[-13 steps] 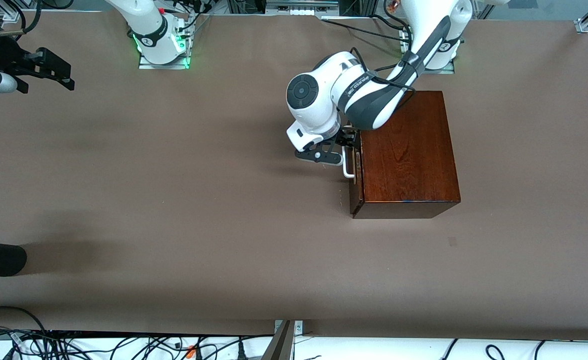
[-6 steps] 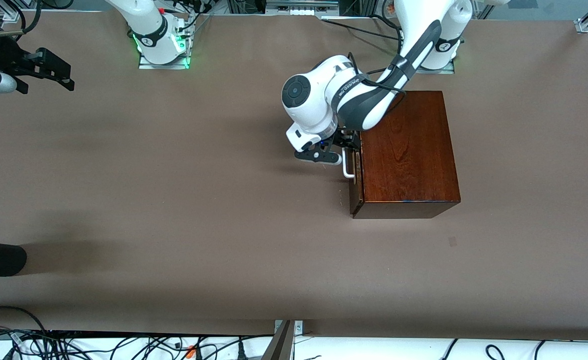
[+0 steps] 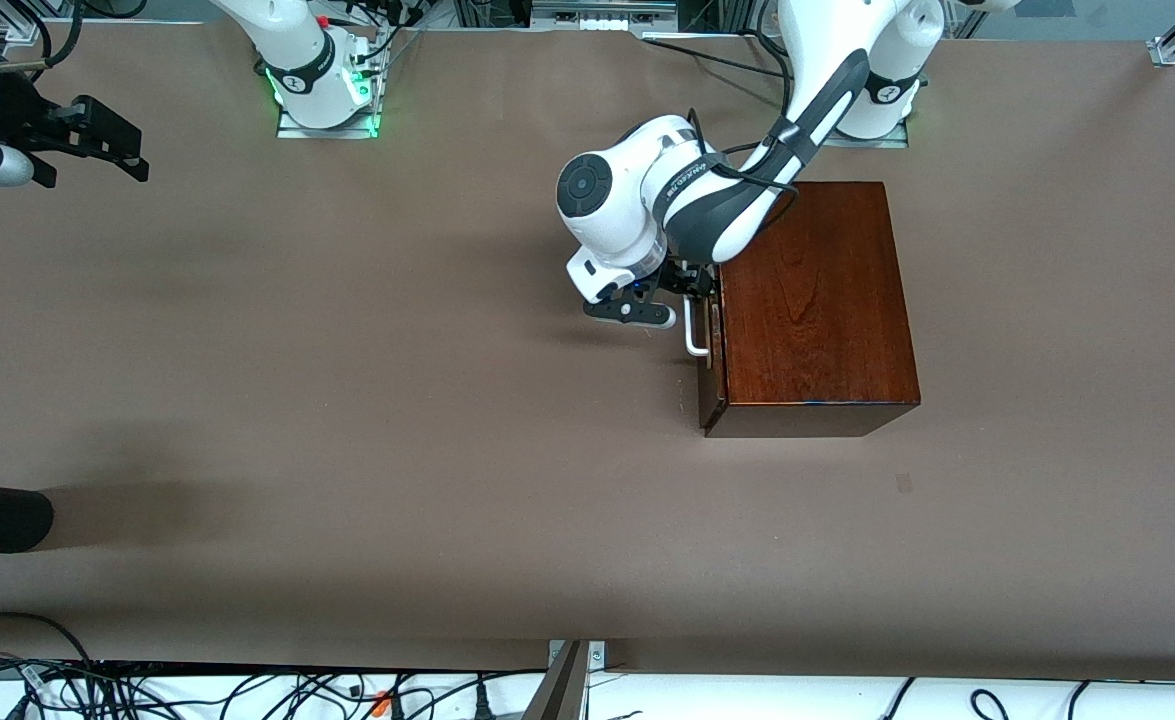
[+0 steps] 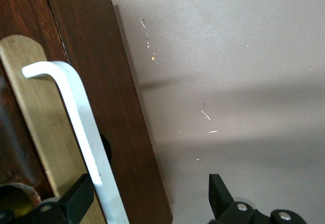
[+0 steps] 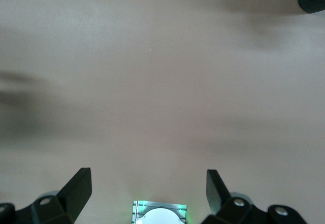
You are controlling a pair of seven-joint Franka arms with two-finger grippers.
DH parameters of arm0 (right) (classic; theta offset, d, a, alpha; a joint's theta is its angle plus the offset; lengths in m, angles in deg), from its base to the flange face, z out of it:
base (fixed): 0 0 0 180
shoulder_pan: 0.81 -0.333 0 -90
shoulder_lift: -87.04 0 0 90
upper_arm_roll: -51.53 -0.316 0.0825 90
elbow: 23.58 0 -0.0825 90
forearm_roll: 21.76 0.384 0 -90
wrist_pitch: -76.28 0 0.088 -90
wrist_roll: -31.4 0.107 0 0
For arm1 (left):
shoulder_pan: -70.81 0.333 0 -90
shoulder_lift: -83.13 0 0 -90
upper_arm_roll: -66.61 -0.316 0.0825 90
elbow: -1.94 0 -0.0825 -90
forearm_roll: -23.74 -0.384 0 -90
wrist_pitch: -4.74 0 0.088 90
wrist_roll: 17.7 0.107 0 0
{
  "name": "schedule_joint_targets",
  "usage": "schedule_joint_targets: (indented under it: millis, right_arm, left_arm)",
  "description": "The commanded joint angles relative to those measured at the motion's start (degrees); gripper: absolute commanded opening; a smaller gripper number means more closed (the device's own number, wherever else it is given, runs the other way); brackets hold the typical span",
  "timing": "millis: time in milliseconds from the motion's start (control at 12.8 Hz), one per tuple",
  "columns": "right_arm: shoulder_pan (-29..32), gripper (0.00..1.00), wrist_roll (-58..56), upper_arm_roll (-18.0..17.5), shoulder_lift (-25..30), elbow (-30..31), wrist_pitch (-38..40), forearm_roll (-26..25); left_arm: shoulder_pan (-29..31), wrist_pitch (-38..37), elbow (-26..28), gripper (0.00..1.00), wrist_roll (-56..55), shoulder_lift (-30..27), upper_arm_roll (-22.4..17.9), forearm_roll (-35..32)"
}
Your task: Open drawer, take yellow block, close drawer
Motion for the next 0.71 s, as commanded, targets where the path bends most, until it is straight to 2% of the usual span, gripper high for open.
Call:
schedule_joint_targets:
  millis: [0, 235, 627]
  right_arm:
    - [0.65, 1.0, -0.69, -0.09, 0.32, -0.42, 0.65, 1.02]
    - [0.65, 1.0, -0.6, -0.09, 0.32, -0.42, 0.48, 1.11]
    - [0.65, 1.0, -0.69, 0.26, 0.49, -0.42, 0.57, 1.11]
  left_arm:
    - [-0.52, 2.0, 0.37, 1.0, -2.63, 0.47, -0.07, -1.34]
    - [-1.49, 3.24, -0.15, 1.0, -4.66, 1.36, 0.02, -0.72]
    - [-1.75, 5.88, -0.77, 1.0, -4.58, 1.62, 0.02, 4.46]
